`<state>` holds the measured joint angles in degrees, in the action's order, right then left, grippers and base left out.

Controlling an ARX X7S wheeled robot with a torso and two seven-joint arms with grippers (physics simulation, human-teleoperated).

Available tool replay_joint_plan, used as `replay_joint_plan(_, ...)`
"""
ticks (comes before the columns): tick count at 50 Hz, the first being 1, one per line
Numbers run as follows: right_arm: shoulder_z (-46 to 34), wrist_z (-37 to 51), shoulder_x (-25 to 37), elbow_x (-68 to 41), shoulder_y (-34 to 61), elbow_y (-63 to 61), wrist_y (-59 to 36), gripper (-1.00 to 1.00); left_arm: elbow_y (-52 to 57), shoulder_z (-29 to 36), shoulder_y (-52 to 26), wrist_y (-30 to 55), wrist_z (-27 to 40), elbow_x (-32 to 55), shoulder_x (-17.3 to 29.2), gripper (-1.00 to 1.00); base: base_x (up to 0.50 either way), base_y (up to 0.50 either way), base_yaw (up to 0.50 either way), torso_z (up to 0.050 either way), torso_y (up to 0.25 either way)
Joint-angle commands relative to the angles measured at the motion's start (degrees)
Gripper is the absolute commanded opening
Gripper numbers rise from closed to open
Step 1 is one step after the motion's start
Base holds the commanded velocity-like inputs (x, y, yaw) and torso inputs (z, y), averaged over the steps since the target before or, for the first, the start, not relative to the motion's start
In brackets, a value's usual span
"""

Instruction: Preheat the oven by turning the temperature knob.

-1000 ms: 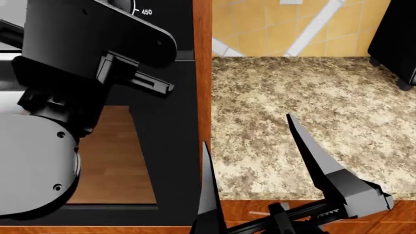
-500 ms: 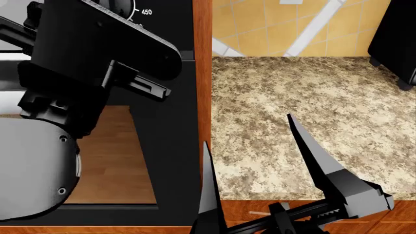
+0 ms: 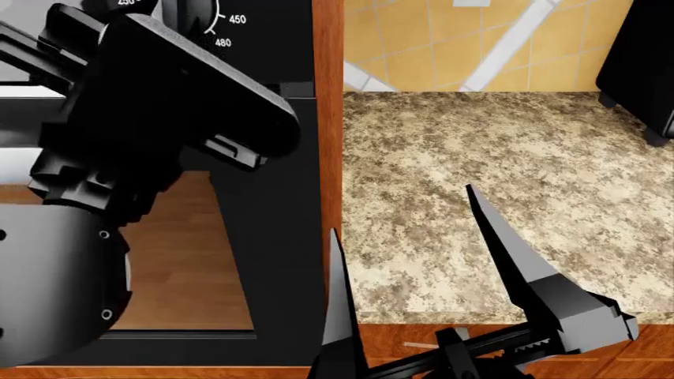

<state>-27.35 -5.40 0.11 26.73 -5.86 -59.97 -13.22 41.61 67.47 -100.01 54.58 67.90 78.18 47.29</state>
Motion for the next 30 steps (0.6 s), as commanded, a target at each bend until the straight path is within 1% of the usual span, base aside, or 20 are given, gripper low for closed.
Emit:
replay_joint_plan(1,-0.34,-0.07,-0.11,0.38,-0.02,-0.03,0.08,1.00,-23.45,1.37,-1.69,-3.55,-9.01,1.95,-2.85,-1.00,0.03,-0.01,-0.01,0.010,0.000)
replay_joint_plan(12,-0.34,-0.20,-0.11,0.54,0.02,-0.03,0.21,1.00,-21.31,3.59,-2.99,-0.71,-9.80,-1.09,-2.53,-1.00,0.01,-0.01,-0.01,0.001,0.000)
replay_joint_plan(30,-0.31,-0.09,-0.11,0.68,0.06,-0.03,0.52,1.00,-19.18,7.89,-4.04,2.65,-11.19,-7.21,-3.47,-1.00,0.01,-0.01,-0.01,0.002,0.000)
